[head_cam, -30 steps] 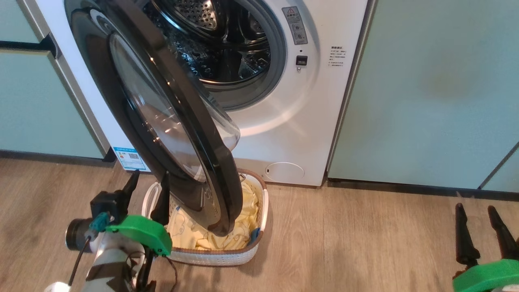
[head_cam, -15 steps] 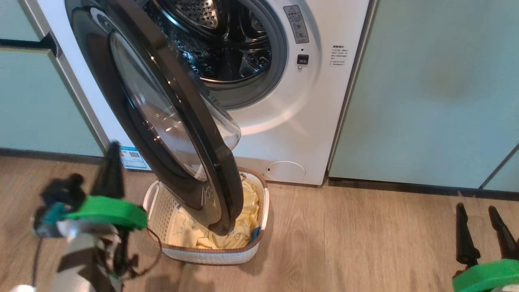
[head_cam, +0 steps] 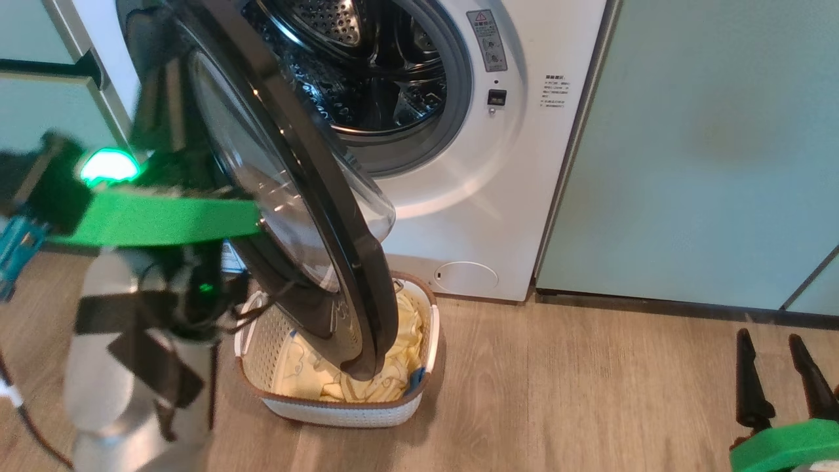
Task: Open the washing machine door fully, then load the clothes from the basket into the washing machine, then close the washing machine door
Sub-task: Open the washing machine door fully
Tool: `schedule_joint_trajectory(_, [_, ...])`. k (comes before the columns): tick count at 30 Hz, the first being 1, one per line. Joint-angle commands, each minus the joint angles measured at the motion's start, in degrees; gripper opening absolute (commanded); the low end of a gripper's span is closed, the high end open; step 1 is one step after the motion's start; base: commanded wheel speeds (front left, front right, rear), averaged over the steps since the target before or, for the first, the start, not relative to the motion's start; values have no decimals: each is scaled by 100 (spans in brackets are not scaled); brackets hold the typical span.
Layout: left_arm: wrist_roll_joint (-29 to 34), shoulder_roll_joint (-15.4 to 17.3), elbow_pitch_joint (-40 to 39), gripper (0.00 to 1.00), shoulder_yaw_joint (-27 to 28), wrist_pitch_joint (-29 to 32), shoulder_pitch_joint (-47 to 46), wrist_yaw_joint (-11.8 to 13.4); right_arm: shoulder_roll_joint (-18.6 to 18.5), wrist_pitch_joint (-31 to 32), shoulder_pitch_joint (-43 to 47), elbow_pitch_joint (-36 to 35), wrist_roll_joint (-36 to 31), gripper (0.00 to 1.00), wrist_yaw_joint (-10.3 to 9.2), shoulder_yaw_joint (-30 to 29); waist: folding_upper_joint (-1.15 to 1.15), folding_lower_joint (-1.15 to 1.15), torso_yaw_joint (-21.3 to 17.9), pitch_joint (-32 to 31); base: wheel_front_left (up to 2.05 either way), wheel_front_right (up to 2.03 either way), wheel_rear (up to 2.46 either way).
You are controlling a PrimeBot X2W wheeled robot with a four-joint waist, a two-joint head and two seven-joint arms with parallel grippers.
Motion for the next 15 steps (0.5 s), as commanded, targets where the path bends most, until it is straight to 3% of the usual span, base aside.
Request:
schedule_joint_trajectory(1, [-43, 91, -375, 0, -75, 159, -369, -22, -90, -56, -218, -158, 22, 100, 10, 128, 0, 0, -8, 5, 0, 0, 0])
schedule_joint_trajectory(12, [-525, 83, -1200, 0, -2713, 1002, -573, 255, -99, -56, -292, -119, 55, 100, 10, 217, 0, 0, -76, 45, 0, 0, 0])
schedule_joint_trajectory(15, [-566, 83, -1219, 0, -3118, 1049, -496, 336, -97, -56, -292, -120, 64, 100, 10, 213, 0, 0, -90, 50, 0, 0, 0])
